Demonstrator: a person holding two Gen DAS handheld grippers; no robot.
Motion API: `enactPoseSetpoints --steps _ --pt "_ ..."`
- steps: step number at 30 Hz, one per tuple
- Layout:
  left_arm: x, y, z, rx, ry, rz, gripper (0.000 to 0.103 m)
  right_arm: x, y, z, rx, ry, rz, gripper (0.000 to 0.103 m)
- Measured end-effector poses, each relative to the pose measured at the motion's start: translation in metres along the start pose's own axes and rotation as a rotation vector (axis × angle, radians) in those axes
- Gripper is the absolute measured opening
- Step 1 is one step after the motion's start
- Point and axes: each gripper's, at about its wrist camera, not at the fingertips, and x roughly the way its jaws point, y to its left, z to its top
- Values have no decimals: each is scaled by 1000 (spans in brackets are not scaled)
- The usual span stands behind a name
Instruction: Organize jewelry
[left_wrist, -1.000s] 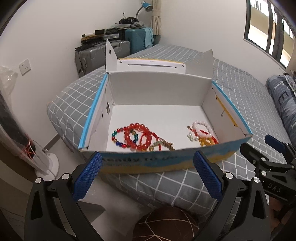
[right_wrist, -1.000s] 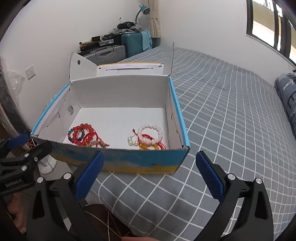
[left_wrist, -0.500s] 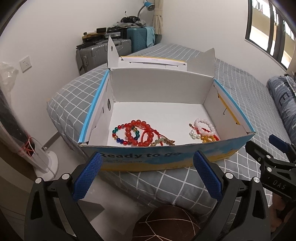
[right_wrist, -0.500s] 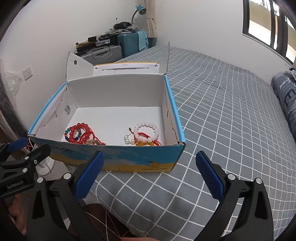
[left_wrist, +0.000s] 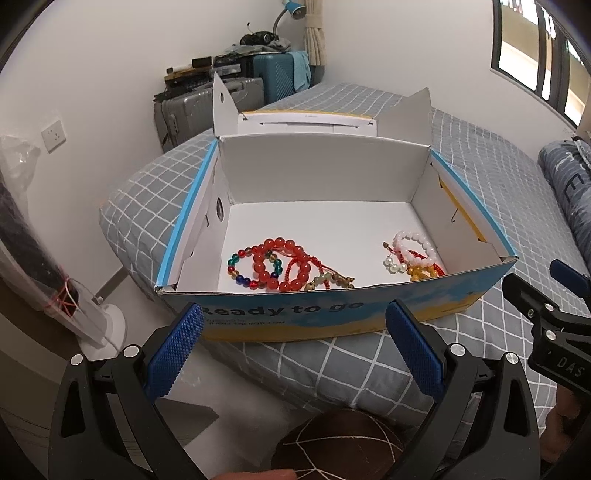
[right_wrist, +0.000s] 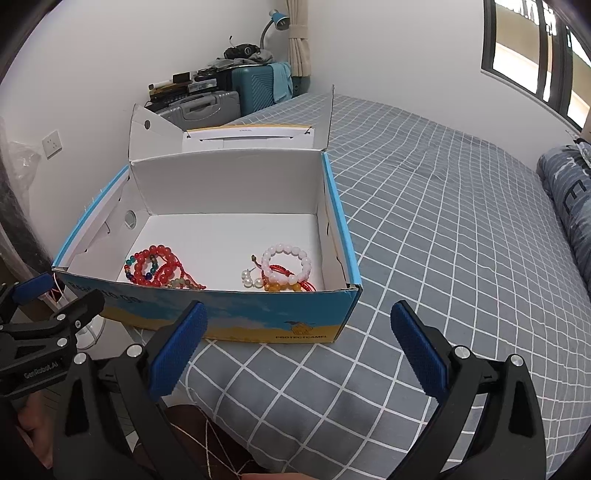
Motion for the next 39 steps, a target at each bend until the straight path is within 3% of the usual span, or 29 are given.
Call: enactPoseSetpoints --steps 23,39 --pt "-3 -4 -1 -13 -6 -29 97 3 -2 -2 10 7 1 95" --pt "-2 -3 -2 -9 -8 -3 97 6 1 1 13 9 -1 95"
